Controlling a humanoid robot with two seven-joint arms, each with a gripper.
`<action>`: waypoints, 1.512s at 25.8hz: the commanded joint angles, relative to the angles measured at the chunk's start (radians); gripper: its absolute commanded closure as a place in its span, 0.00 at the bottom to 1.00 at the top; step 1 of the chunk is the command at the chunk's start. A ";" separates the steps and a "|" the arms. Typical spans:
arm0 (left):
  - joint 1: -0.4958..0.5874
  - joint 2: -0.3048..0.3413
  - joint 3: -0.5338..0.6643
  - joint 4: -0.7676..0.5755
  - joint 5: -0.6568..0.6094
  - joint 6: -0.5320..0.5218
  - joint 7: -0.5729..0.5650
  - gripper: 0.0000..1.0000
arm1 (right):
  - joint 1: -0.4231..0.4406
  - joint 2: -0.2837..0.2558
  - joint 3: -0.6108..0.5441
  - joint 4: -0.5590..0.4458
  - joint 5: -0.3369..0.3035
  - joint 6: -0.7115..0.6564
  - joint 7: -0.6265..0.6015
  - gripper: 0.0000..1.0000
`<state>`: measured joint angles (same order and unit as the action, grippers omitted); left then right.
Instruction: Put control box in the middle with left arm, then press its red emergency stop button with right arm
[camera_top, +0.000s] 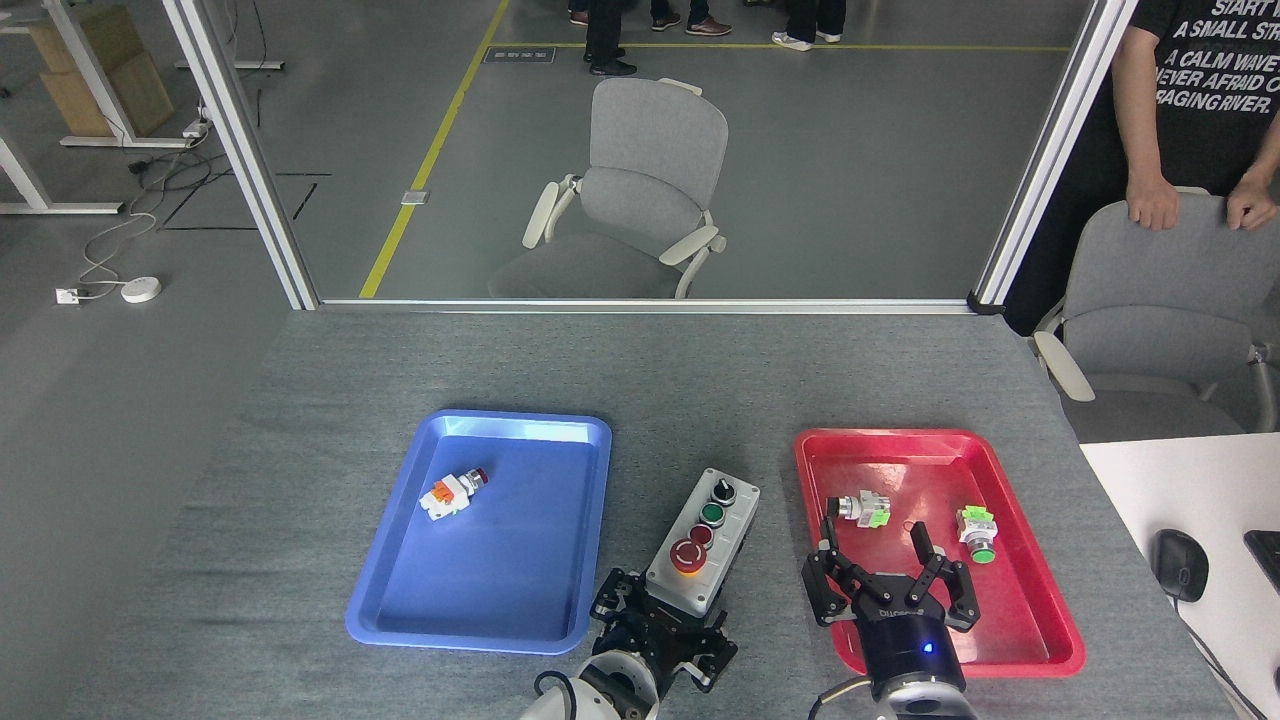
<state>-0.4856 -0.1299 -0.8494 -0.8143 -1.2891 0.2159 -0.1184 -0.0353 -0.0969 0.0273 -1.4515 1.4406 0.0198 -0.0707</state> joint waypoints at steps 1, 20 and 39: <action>0.067 0.018 0.019 -0.095 -0.001 -0.001 0.002 0.01 | 0.000 0.008 0.009 0.002 0.000 -0.001 0.002 0.03; 0.337 0.227 0.297 -0.688 0.001 -0.027 0.003 0.01 | -0.083 0.043 0.204 0.154 0.026 -0.008 0.011 1.00; 0.374 0.220 0.644 -0.732 0.001 -0.061 0.103 0.01 | -0.135 0.082 0.292 0.304 0.038 -0.011 0.012 1.00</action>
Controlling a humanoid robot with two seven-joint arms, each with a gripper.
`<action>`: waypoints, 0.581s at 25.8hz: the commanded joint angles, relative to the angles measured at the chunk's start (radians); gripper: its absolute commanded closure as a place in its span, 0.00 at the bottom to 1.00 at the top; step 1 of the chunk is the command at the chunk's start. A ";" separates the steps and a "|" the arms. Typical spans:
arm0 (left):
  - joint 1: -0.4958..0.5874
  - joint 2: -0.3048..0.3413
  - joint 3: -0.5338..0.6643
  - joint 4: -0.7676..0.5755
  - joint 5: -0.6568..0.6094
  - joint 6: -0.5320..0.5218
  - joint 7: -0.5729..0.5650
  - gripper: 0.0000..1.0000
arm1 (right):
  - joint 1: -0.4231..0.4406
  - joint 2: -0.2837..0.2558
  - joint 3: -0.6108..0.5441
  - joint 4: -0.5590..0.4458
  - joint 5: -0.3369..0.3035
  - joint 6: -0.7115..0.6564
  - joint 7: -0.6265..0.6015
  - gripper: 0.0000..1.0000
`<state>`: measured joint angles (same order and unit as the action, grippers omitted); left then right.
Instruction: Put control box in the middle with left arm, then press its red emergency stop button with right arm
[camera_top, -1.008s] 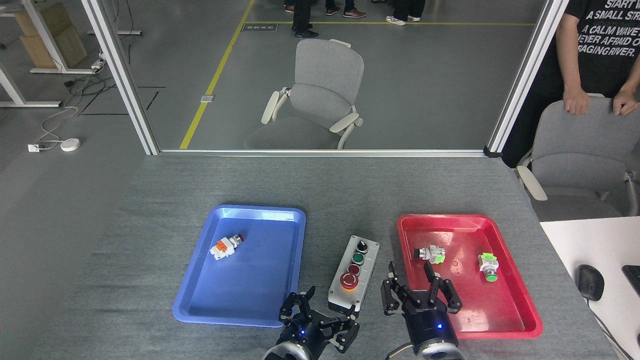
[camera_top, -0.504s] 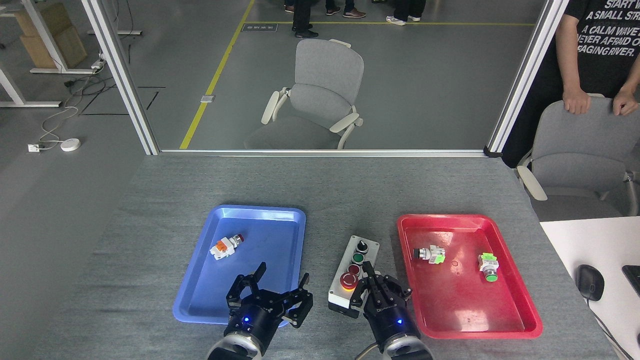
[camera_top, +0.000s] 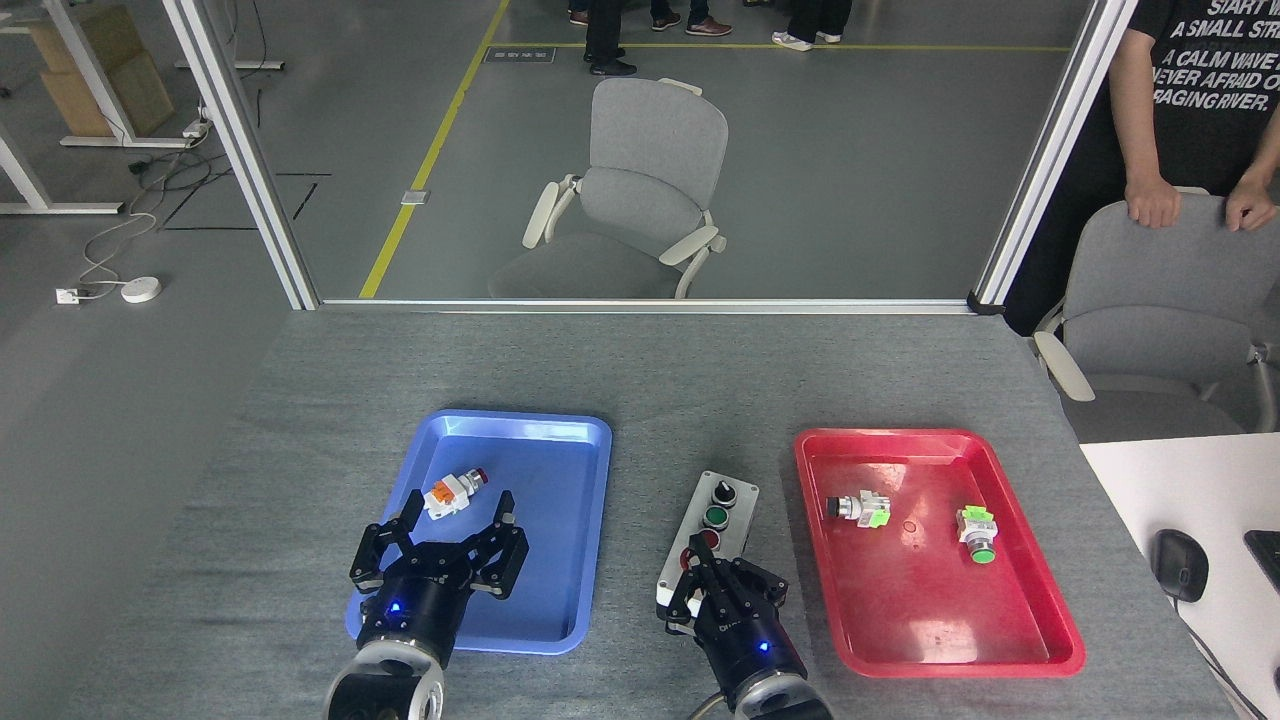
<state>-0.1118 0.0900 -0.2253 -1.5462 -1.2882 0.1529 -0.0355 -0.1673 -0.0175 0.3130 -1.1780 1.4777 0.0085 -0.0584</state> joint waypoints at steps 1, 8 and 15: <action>-0.003 0.000 0.024 0.000 0.000 0.002 0.020 0.01 | -0.003 0.002 0.006 0.047 -0.001 0.001 -0.001 1.00; -0.016 0.005 0.047 -0.002 -0.002 -0.003 0.020 0.01 | -0.003 -0.007 0.003 0.072 -0.002 0.004 -0.003 1.00; -0.016 0.007 0.055 -0.002 -0.002 -0.003 0.020 0.01 | 0.011 -0.013 -0.089 -0.092 -0.002 -0.009 -0.009 0.97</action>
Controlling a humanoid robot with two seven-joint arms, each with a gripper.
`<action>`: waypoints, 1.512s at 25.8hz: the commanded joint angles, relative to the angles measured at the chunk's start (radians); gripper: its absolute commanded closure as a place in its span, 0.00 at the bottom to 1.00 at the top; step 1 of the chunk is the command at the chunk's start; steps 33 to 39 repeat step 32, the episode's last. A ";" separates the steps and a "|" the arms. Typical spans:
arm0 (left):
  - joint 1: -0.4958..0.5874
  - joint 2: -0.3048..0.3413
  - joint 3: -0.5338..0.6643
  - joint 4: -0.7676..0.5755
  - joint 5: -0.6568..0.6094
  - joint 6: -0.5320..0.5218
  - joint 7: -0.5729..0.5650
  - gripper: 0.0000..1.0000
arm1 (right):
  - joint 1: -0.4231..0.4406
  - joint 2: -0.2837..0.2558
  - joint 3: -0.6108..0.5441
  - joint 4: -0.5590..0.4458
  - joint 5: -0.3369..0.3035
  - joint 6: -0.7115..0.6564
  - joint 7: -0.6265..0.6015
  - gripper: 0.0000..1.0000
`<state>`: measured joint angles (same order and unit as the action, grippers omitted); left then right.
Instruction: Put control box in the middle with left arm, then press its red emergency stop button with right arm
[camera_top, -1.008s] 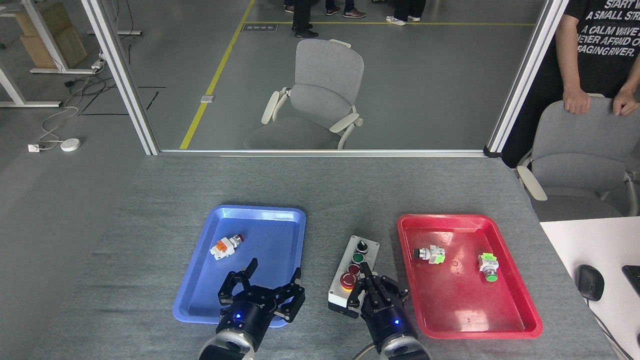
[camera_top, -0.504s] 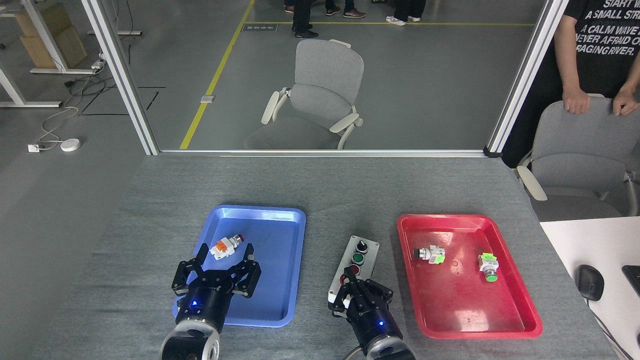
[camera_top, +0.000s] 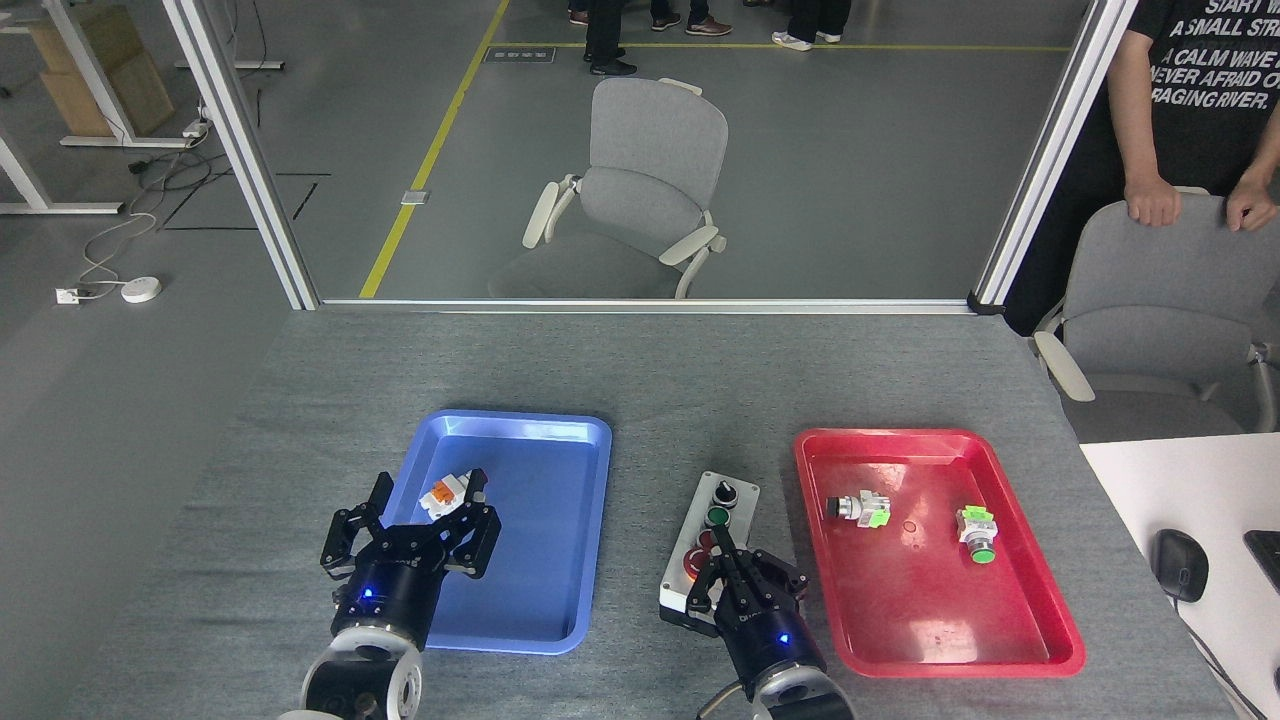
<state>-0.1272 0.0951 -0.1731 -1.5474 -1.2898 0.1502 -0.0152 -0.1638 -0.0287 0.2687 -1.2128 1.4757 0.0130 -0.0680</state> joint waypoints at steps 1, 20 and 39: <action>0.000 0.001 0.004 0.001 0.000 0.000 0.000 0.01 | 0.015 -0.003 -0.057 -0.074 0.000 -0.018 0.001 0.87; -0.011 0.000 0.027 0.001 0.000 0.000 0.001 0.01 | 0.052 -0.138 -0.250 -0.177 -0.017 -0.015 0.002 0.02; -0.006 0.003 0.060 0.006 -0.003 0.009 0.014 0.01 | 0.053 -0.137 -0.264 -0.197 -0.017 -0.022 0.001 0.02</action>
